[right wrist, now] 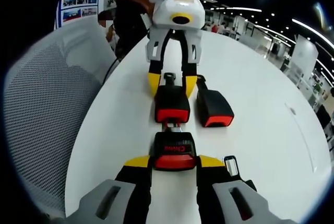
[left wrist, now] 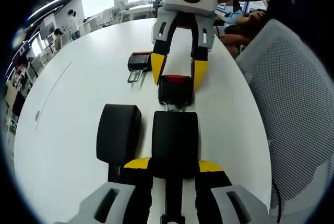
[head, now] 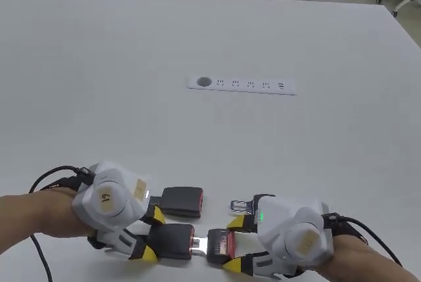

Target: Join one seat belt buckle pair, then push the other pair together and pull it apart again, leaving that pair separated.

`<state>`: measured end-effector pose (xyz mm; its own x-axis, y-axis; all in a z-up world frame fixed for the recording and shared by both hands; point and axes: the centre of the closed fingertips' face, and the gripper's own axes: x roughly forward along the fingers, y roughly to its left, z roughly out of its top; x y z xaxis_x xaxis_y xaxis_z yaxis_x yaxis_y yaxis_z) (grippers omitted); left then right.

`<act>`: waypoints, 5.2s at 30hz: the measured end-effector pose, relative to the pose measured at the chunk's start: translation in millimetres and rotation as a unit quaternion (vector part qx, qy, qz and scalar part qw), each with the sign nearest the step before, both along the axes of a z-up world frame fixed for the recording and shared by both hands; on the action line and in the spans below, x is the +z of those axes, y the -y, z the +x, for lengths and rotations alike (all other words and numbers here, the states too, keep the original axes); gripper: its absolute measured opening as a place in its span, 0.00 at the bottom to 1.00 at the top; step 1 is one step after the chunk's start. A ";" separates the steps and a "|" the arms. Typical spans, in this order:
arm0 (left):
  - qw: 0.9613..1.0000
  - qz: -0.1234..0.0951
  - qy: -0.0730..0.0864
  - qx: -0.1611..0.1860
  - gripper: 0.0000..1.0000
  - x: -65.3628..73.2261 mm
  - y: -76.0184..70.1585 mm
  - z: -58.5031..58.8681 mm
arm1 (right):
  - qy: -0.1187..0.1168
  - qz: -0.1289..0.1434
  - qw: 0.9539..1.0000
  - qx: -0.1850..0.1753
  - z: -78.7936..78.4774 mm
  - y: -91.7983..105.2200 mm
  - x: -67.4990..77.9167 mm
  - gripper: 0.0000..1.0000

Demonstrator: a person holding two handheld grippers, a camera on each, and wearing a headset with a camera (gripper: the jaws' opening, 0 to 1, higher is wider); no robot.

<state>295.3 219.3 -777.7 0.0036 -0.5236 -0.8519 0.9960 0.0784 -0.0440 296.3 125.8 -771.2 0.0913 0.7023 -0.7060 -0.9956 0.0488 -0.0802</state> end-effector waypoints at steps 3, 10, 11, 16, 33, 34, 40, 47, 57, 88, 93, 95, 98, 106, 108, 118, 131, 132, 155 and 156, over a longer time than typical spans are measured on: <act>1.000 0.001 0.001 -0.001 0.31 -1.1 -1.0 0.5 | -0.009 0.004 1.000 -0.012 2.2 -2.4 0.9 0.29; 1.000 0.001 0.001 0.000 0.31 -2.6 -2.5 1.0 | -0.008 -0.006 1.000 -0.011 0.9 -2.6 0.8 0.28; 1.000 0.001 0.000 0.000 0.31 -2.9 -2.8 1.1 | -0.008 -0.007 1.000 -0.012 0.8 -2.8 0.9 0.28; 1.000 0.001 0.000 -0.001 0.31 -2.5 -2.2 0.7 | -0.011 -0.009 1.000 -0.014 0.5 -3.3 1.0 0.28; 1.000 0.005 0.000 -0.005 0.31 -0.3 -1.2 0.9 | -0.022 -0.016 0.999 -0.026 0.0 -10.2 3.3 0.28; 1.000 0.006 0.000 -0.005 0.31 0.0 -0.8 0.7 | -0.022 -0.017 0.999 -0.025 0.2 -9.4 3.7 0.28; 1.000 0.005 0.001 -0.007 0.31 0.6 0.6 0.1 | -0.026 -0.015 0.999 -0.032 -0.2 -10.4 3.6 0.28; 1.000 0.006 0.002 -0.009 0.31 -0.1 0.5 0.0 | -0.027 -0.016 0.999 -0.037 -1.5 -13.7 2.8 0.28; 1.000 0.008 0.005 -0.008 0.30 1.2 2.8 -1.3 | -0.029 -0.026 0.998 -0.049 1.7 -15.0 -1.4 0.28; 0.999 0.034 0.004 -0.018 0.31 -3.6 -3.6 1.7 | -0.029 -0.007 0.999 -0.035 -1.2 -16.1 3.4 0.28; 0.999 0.029 0.003 -0.016 0.32 -3.4 -3.4 0.9 | -0.032 0.002 0.999 -0.035 -1.1 -15.0 2.9 0.29; 0.999 0.028 0.004 -0.017 0.32 -3.4 -3.1 0.7 | -0.033 0.003 0.999 -0.034 -0.4 -14.9 2.2 0.29; 0.999 0.030 0.005 -0.017 0.33 -2.0 -0.2 -1.1 | -0.032 0.000 0.999 -0.029 -0.9 -15.7 2.8 0.30; 0.999 0.031 0.009 -0.015 0.33 -1.6 0.2 -0.6 | -0.016 -0.015 1.000 -0.019 -0.6 -15.3 1.2 0.31; 0.999 0.032 0.011 -0.010 0.35 -1.4 0.3 0.4 | -0.017 -0.017 0.999 -0.022 0.1 -14.6 0.3 0.31; 1.000 0.025 0.012 0.002 0.40 6.5 0.1 0.7 | -0.017 -0.019 0.999 -0.024 0.8 -9.4 5.2 0.34; 1.000 0.014 0.009 0.025 0.44 27.1 -5.6 3.1 | -0.012 -0.023 0.999 -0.025 6.5 0.9 20.6 0.37; 1.000 0.013 0.009 0.026 0.44 28.7 -5.5 4.6 | -0.012 -0.022 0.999 -0.026 7.2 1.8 22.4 0.37; 0.999 0.003 0.027 0.044 0.46 46.4 3.8 43.5 | 0.007 -0.047 0.998 -0.043 37.5 37.2 26.8 0.37; 0.999 0.005 0.028 0.044 0.46 45.6 3.8 45.6 | 0.007 -0.048 0.998 -0.045 40.2 39.2 26.2 0.37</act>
<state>340.9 215.6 -732.2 0.0961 -0.5098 -0.8549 0.9861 0.1657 0.0121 336.5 86.5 -745.1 0.1617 0.6198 -0.7679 -0.9862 0.1294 -0.1031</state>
